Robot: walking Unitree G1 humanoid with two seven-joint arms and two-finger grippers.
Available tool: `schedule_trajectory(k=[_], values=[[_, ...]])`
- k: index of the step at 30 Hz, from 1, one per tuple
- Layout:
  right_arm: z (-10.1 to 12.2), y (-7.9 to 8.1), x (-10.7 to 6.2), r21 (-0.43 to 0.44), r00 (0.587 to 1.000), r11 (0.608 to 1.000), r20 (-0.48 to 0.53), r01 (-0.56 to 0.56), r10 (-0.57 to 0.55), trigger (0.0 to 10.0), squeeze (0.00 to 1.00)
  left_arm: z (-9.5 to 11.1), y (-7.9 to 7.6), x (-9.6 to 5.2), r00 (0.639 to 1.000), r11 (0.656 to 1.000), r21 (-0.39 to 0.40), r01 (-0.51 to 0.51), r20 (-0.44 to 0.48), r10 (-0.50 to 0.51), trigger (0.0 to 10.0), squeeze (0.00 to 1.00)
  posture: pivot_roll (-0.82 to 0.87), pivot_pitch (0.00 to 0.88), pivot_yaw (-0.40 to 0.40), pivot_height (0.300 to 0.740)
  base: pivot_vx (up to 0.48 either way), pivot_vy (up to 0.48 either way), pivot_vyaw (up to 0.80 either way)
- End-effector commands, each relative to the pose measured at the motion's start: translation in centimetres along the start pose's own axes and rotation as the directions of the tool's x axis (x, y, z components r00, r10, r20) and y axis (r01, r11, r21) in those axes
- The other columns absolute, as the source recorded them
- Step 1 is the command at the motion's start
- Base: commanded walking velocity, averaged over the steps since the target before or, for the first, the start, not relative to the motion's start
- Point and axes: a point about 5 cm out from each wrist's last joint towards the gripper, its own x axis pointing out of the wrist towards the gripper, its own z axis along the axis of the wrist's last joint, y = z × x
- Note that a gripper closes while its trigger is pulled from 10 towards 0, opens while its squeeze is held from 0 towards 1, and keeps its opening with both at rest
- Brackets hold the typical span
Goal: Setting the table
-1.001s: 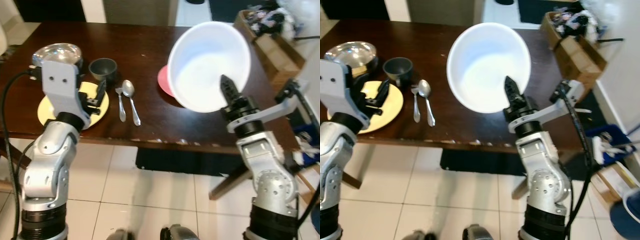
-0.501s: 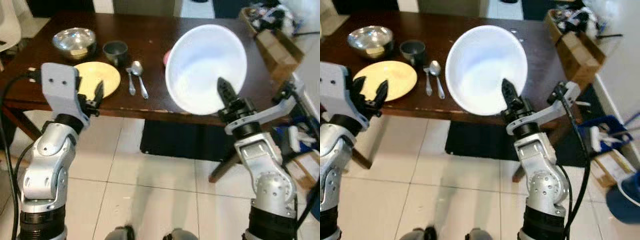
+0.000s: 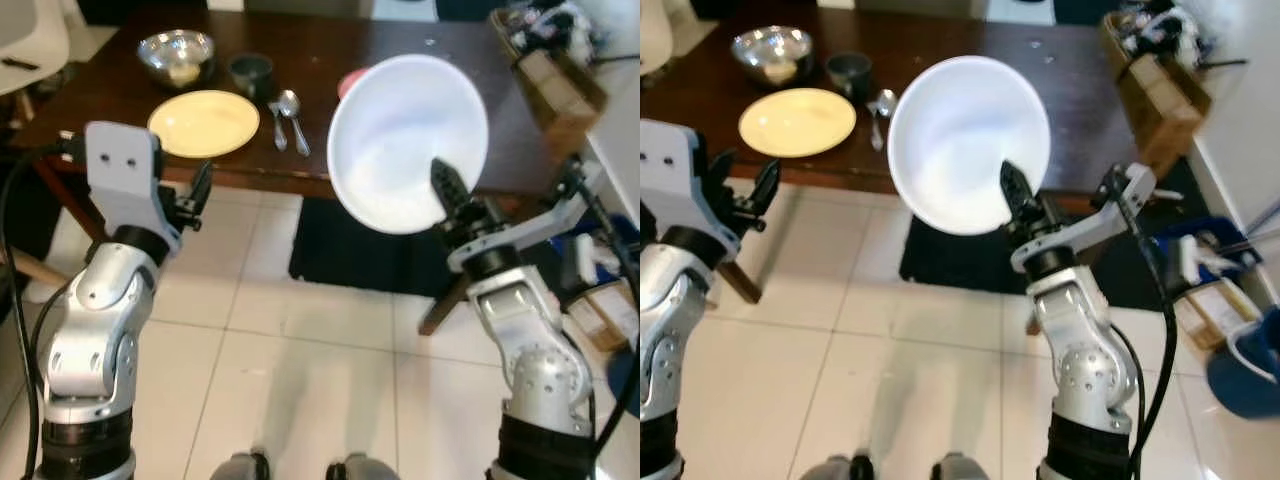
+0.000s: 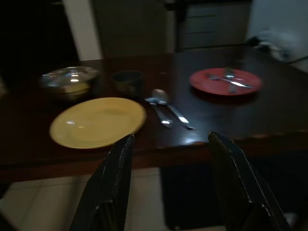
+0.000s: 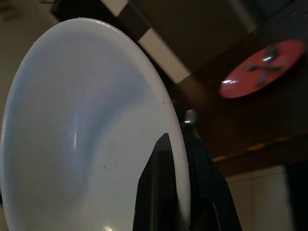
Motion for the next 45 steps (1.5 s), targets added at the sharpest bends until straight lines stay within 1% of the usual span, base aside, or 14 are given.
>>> schedule_trajectory(k=[1, 45], values=[[-0.36, 0.24, -0.18, 0.01, 1.0, 1.0, -0.006, -0.004, 0.004, 10.0, 0.0, -0.38, 0.35, -0.27, 1.0, 1.0, 0.004, -0.009, -0.017, 0.009, 10.0, 0.0, -0.09, 0.078, 0.011, 0.74, -0.315, 0.0, 0.0], [-0.72, 0.12, -0.16, 0.005, 1.0, 1.0, -0.016, 0.003, -0.002, 10.0, 0.0, -0.47, 0.22, -0.13, 1.0, 1.0, 0.007, 0.0, -0.022, 0.0, 10.0, 0.0, -0.09, 0.077, 0.016, 0.74, -0.311, 0.0, 0.0]])
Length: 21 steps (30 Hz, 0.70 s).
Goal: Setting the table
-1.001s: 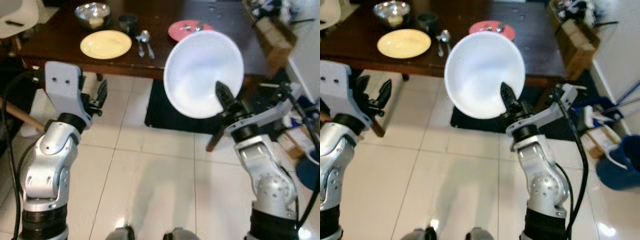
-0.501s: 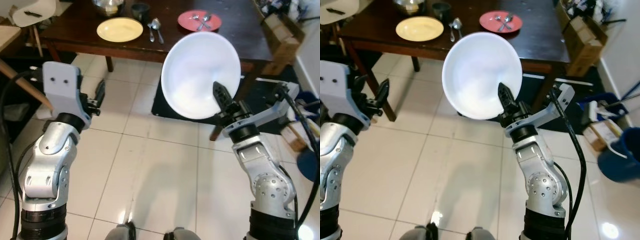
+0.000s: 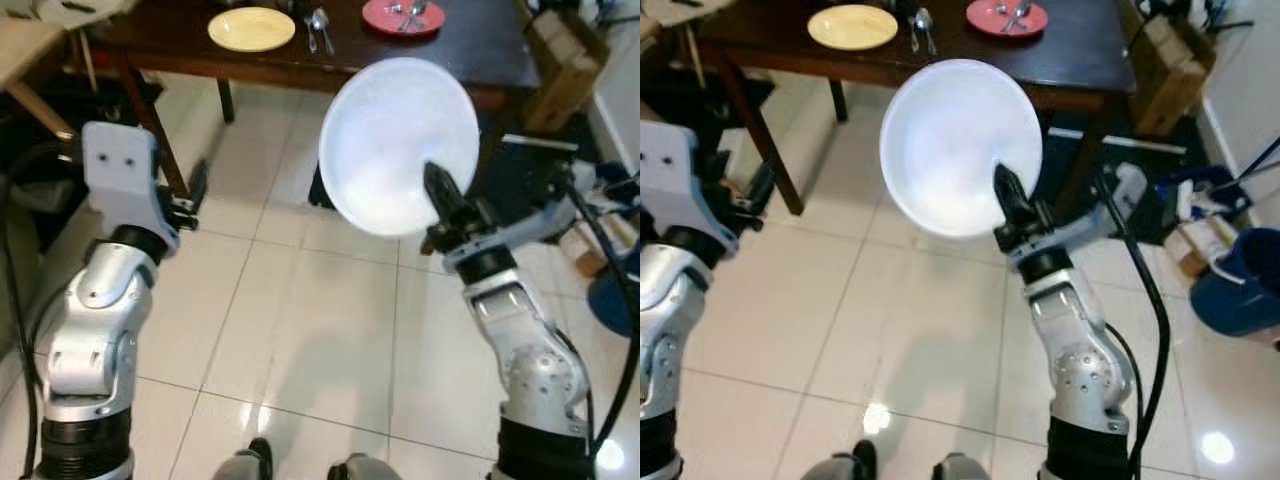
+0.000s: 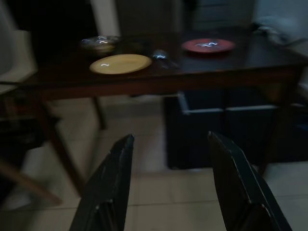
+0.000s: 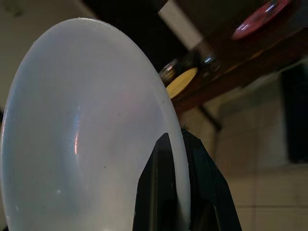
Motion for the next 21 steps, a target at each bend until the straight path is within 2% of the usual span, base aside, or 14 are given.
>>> schedule_trajectory(k=[1, 8, 13, 21], values=[[-0.12, 0.08, -0.1, 0.007, 1.0, 1.0, 0.002, 0.0, 0.0, 10.0, 0.0, -0.34, 0.27, -0.23, 1.0, 1.0, 0.004, -0.006, -0.014, 0.006, 10.0, 0.0, -0.09, 0.077, 0.016, 0.74, -0.262, 0.0, 0.0], [-0.14, 0.01, -0.08, 0.003, 1.0, 1.0, 0.002, 0.005, -0.005, 10.0, 0.0, -0.57, -0.02, -0.17, 0.999, 1.0, 0.0, 0.011, -0.036, -0.011, 10.0, 0.0, -0.09, 0.074, 0.016, 0.74, -0.035, 0.0, 0.0], [-0.23, -0.5, -0.06, -0.028, 0.999, 0.999, -0.002, 0.046, -0.046, 10.0, 0.0, -0.83, -0.52, -0.22, 0.998, 0.999, -0.005, 0.035, -0.05, -0.035, 10.0, 0.0, -0.09, 0.067, 0.018, 0.74, 0.0, 0.0, 0.0], [-0.34, -0.77, -0.1, -0.058, 0.998, 0.997, -0.011, 0.055, -0.056, 10.0, 0.0, -1.15, -0.51, -0.11, 0.997, 0.999, 0.001, 0.032, -0.064, -0.032, 10.0, 0.0, -0.09, 0.063, 0.019, 0.74, 0.0, 0.0, 0.0]])
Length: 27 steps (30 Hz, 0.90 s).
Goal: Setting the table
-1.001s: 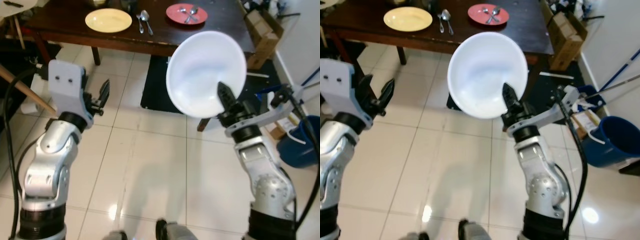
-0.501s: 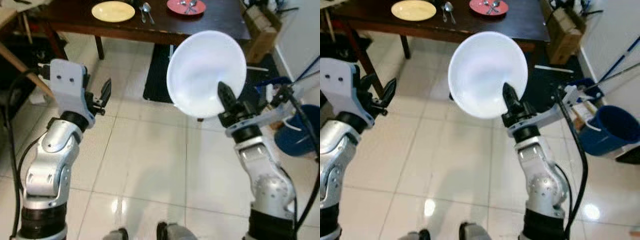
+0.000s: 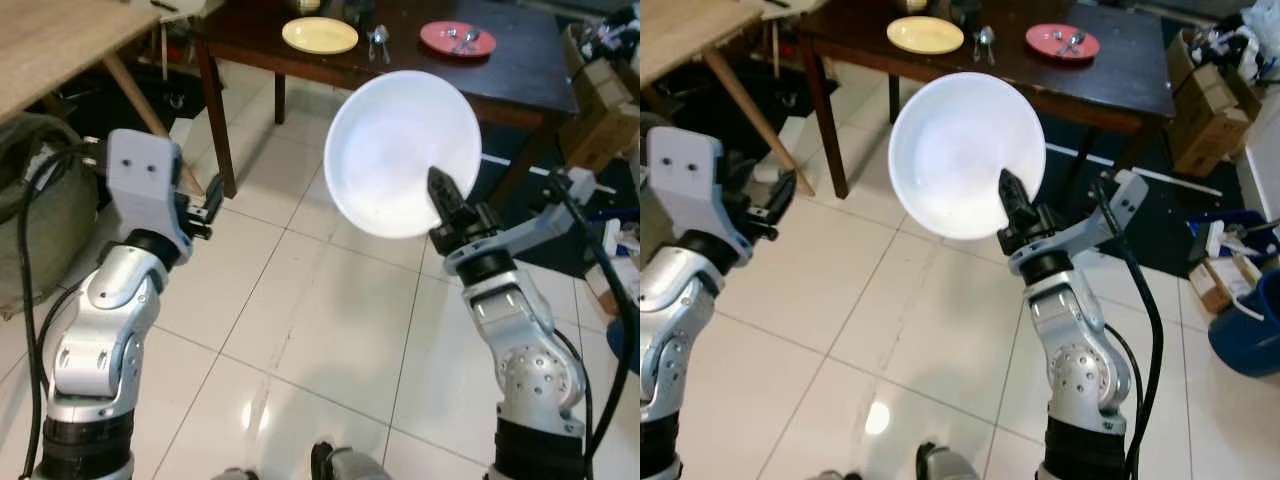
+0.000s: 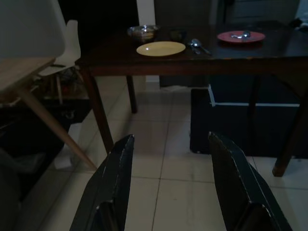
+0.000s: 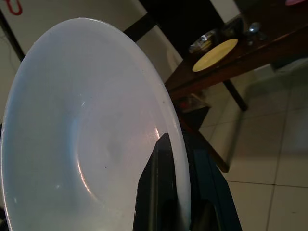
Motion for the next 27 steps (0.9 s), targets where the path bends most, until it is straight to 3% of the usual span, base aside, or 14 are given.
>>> schedule_trajectory(k=[1, 27], values=[[-0.14, -0.37, -0.14, -0.007, 1.0, 1.0, -0.004, 0.017, -0.017, 10.0, 0.0, -0.21, -0.03, 0.06, 1.0, 1.0, 0.002, 0.005, -0.014, -0.005, 10.0, 0.0, -0.09, 0.064, 0.02, 0.74, 0.0, 0.0, 0.0], [-0.59, -0.43, -0.28, -0.01, 1.0, 1.0, -0.023, 0.011, -0.012, 10.0, 0.0, -0.77, 0.42, 0.01, 0.999, 1.0, 0.021, -0.022, -0.033, 0.023, 10.0, 0.0, -0.09, 0.067, 0.021, 0.74, 0.0, 0.0, 0.0]])
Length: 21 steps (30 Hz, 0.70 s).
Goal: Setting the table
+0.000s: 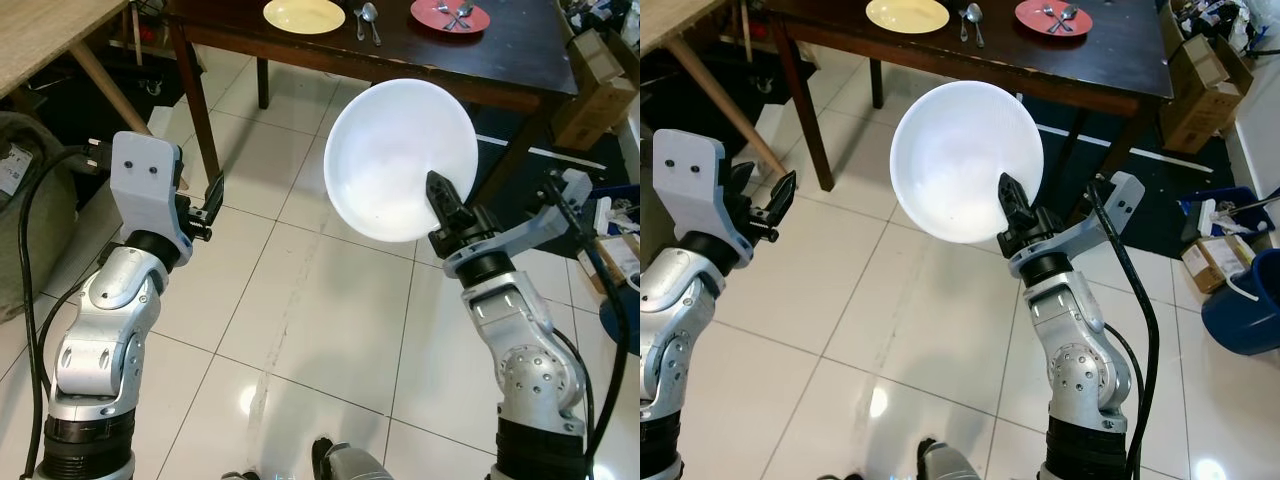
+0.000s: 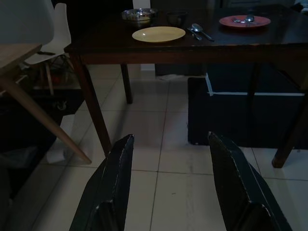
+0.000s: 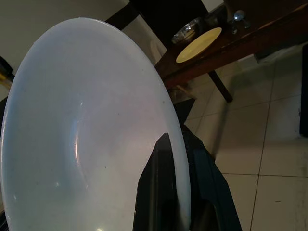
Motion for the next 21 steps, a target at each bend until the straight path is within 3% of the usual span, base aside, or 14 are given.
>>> schedule_trajectory(k=[1, 8, 12, 21], values=[[-0.3, -0.2, -0.3, -0.003, 1.0, 1.0, -0.011, 0.002, -0.002, 10.0, 0.0, -0.7, 0.2, -0.1, 1.0, 1.0, 0.01, -0.013, -0.028, 0.013, 10.0, 0.0, -0.09, 0.072, 0.018, 0.74, 0.0, 0.0, 0.0], [-2.4, -0.9, -0.7, 0.001, 0.995, 1.0, -0.095, -0.015, 0.015, 10.0, 0.0, -2.8, 1.1, -0.9, 0.992, 0.996, 0.047, -0.075, -0.099, 0.08, 10.0, 0.0, -0.08, 0.07, 0.008, 0.74, 0.0, 0.0, 0.0], [-6.0, -1.6, -1.4, -0.025, 0.961, 0.997, -0.269, -0.078, 0.069, 10.0, 0.0, -5.6, 2.3, -3.3, 0.97, 0.985, 0.079, -0.151, -0.18, 0.163, 10.0, 0.0, -0.05, 0.072, -0.018, 0.74, 0.0, 0.0, 0.0], [-8.9, -2.4, -1.9, -0.031, 0.921, 0.993, -0.379, -0.111, 0.091, 10.0, 0.0, -8.2, 2.2, -5.4, 0.949, 0.982, 0.086, -0.168, -0.257, 0.185, 10.0, 0.0, -0.03, 0.073, -0.036, 0.74, 0.0, 0.0, 0.0]])
